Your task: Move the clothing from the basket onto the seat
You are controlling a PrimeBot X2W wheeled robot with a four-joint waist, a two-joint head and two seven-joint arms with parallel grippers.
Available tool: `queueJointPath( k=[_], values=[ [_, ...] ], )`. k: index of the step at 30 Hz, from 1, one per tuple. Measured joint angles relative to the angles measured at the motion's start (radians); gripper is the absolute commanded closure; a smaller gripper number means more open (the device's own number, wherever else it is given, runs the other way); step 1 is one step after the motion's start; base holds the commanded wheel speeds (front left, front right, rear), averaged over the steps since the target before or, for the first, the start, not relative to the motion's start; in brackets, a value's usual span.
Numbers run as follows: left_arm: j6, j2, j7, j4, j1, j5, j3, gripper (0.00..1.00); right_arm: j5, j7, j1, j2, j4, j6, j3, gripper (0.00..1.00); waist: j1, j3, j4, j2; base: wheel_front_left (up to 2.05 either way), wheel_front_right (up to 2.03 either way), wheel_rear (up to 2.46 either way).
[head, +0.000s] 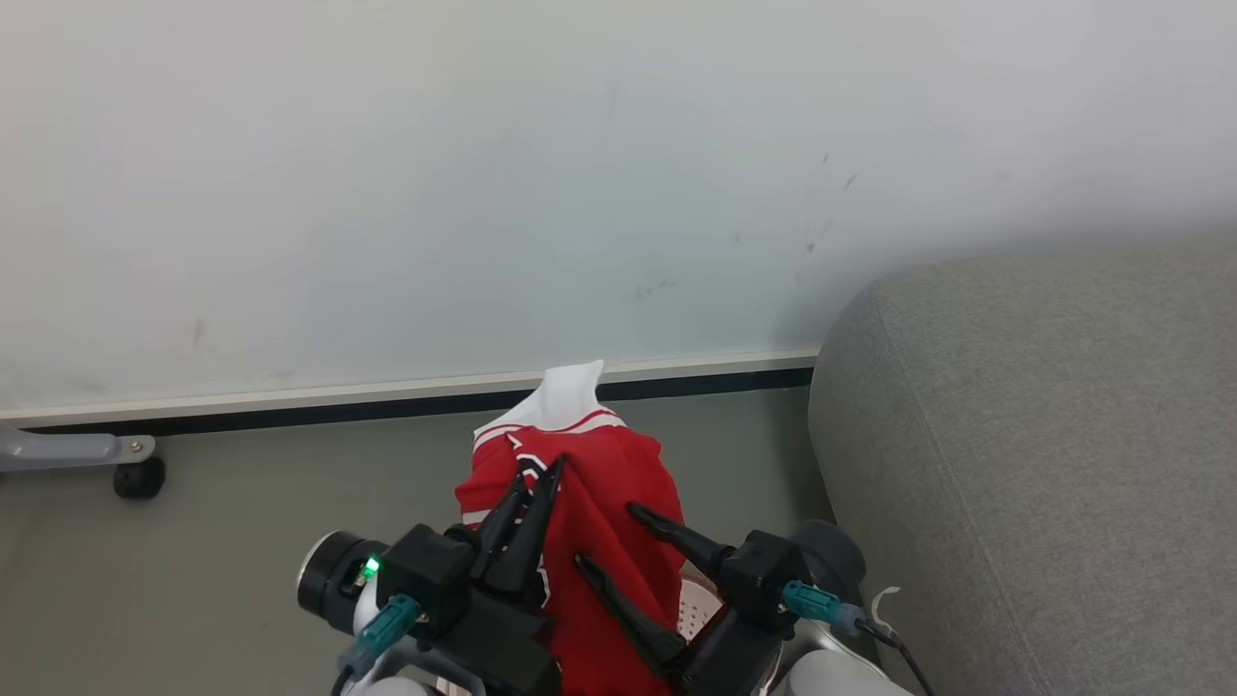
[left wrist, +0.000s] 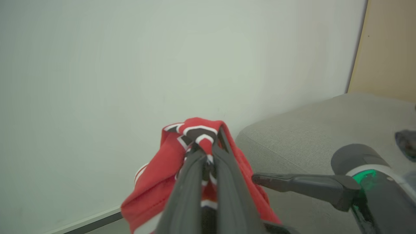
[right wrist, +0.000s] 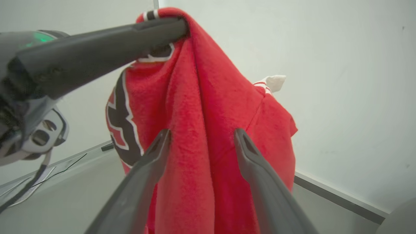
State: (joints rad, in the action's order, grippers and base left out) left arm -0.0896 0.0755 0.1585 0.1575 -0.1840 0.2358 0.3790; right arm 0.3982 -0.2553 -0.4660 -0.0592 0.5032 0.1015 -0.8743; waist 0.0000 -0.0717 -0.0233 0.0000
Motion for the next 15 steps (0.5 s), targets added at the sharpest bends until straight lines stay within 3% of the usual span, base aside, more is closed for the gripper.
queueJointPath(
  k=[2,3,5,9,10,11,15],
  values=[
    [-0.003,-0.001,-0.009,-0.010,-0.004,0.000,0.011,1.00,0.015,0.002,-0.012,0.000,0.019,0.004,-0.022,0.00,0.0000,0.003,0.003,0.0001,0.00,0.00,0.00],
    [-0.007,-0.002,-0.009,-0.015,-0.004,0.000,0.016,1.00,0.027,0.008,-0.016,0.000,0.026,0.004,-0.031,0.07,0.0000,0.004,0.004,0.0000,0.00,0.00,0.00],
    [-0.007,-0.002,-0.013,-0.026,-0.004,0.000,0.022,1.00,0.045,0.009,-0.023,0.000,0.040,0.004,-0.051,0.42,0.0000,0.006,0.006,0.0000,0.00,0.00,0.00],
    [-0.007,-0.003,-0.020,-0.042,-0.004,0.002,0.028,1.00,0.074,0.016,-0.042,0.000,0.063,0.004,-0.084,0.71,0.0000,0.009,0.010,0.0000,0.00,0.00,0.00],
    [-0.008,-0.003,-0.021,-0.045,-0.004,0.003,0.029,1.00,0.083,0.016,-0.048,0.000,0.067,0.005,-0.090,0.94,0.0000,0.010,0.010,0.0000,0.00,0.00,0.00],
    [-0.008,-0.003,-0.021,-0.048,-0.004,0.004,0.029,1.00,0.094,0.016,-0.055,0.000,0.071,0.005,-0.095,1.00,0.0000,0.011,0.011,0.0000,0.00,0.00,0.00],
    [-0.007,-0.003,-0.026,-0.053,-0.004,0.010,0.024,1.00,0.118,0.016,-0.069,0.000,0.087,0.005,-0.100,1.00,0.0000,0.013,0.011,0.0001,0.00,0.00,0.00]
  ],
)
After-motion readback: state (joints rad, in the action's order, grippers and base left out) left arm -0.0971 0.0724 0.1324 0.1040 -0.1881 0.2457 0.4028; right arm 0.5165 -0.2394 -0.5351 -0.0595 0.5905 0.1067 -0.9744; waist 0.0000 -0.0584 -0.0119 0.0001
